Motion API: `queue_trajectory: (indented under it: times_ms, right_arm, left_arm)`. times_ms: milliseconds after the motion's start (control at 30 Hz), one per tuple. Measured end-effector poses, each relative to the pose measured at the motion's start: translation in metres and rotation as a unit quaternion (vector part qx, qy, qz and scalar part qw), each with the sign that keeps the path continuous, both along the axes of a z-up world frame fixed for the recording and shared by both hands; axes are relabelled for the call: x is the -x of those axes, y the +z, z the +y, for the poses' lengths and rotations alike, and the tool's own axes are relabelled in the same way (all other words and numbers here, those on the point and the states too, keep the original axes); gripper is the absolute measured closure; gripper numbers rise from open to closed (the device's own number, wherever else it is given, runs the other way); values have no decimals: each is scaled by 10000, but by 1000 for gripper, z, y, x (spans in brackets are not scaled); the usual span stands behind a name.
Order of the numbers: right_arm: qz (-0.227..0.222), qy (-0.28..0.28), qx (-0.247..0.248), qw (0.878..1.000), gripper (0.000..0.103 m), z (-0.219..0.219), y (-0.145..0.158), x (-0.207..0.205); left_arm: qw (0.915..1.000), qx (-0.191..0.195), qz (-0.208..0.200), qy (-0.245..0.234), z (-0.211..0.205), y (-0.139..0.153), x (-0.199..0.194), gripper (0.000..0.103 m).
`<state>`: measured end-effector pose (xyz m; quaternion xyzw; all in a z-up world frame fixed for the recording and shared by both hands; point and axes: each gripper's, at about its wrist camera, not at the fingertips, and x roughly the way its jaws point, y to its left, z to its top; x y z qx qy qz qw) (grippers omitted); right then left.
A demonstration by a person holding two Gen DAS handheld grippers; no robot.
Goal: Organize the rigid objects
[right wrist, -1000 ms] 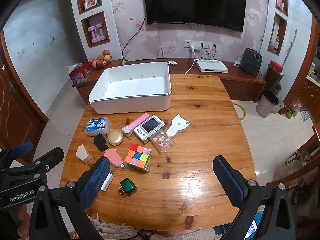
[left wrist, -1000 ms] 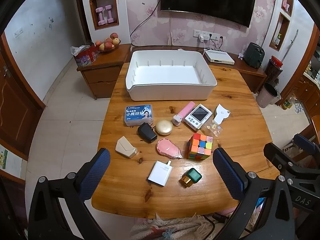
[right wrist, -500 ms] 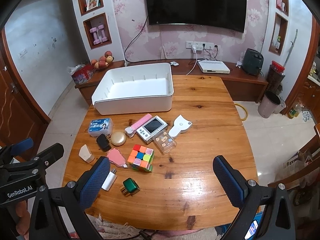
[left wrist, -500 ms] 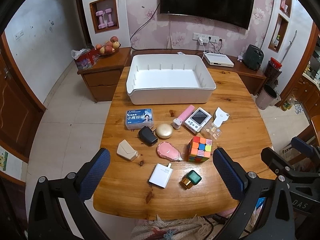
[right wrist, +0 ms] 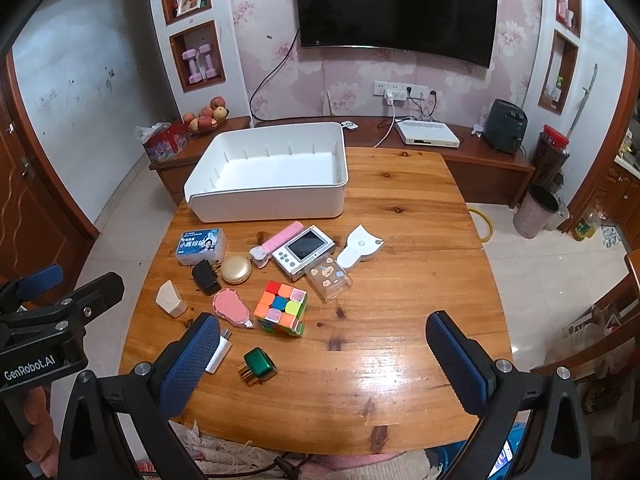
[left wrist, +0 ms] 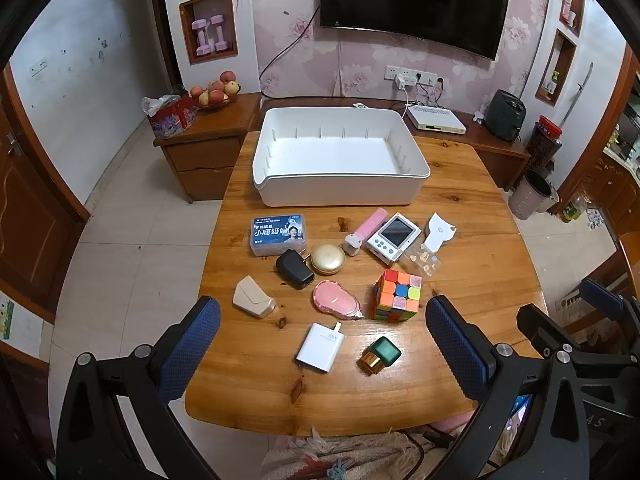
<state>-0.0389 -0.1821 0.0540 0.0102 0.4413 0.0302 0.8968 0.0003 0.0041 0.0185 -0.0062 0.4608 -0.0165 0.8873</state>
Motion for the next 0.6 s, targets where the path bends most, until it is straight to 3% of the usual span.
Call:
queue_trajectory:
  times_ms: [600]
  right_arm:
    - [-32,207,192,9996,0,11,-7,7]
  left_arm:
    - [9998,33,58,167,11,-19,14,1]
